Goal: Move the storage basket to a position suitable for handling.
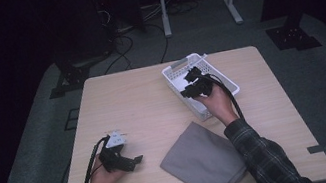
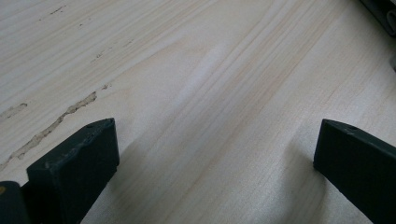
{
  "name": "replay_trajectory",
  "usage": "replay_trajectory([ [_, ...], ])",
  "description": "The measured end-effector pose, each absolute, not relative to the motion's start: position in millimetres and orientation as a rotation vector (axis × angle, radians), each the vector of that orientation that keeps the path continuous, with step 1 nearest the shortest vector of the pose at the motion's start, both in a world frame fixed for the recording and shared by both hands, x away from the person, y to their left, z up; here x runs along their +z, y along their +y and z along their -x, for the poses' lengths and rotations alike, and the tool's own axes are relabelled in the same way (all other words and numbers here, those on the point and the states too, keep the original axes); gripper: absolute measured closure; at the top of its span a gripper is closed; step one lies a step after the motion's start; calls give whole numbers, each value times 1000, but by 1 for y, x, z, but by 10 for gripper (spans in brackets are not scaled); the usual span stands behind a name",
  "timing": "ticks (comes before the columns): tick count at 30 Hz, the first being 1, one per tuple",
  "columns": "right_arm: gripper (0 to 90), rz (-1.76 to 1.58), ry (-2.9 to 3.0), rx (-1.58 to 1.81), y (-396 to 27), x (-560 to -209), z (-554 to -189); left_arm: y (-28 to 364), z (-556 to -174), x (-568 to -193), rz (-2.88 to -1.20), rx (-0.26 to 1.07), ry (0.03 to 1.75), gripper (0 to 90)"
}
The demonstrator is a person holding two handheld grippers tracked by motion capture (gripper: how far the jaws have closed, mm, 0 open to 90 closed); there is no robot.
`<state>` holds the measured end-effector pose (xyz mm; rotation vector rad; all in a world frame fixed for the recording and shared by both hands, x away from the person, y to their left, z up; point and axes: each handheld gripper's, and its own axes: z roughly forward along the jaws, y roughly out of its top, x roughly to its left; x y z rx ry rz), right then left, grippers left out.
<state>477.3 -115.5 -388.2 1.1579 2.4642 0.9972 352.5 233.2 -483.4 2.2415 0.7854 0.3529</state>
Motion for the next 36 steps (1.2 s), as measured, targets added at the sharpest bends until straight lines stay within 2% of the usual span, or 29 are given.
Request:
replay_trajectory([
  [6, 663, -1174, 2487, 975, -109, -399, -483, 233, -352, -483, -2240, 353, 787, 0],
  [13, 742, -1185, 2508, 941, -107, -405, -484, 233, -352, -483, -2239, 352, 787, 0],
  [25, 829, -1194, 2488, 929, -124, -404, -478, 233, -353, -483, -2241, 353, 786, 0],
  [36, 841, -1165, 2470, 934, -144, -400, -461, 233, -352, -483, -2244, 351, 786, 0],
])
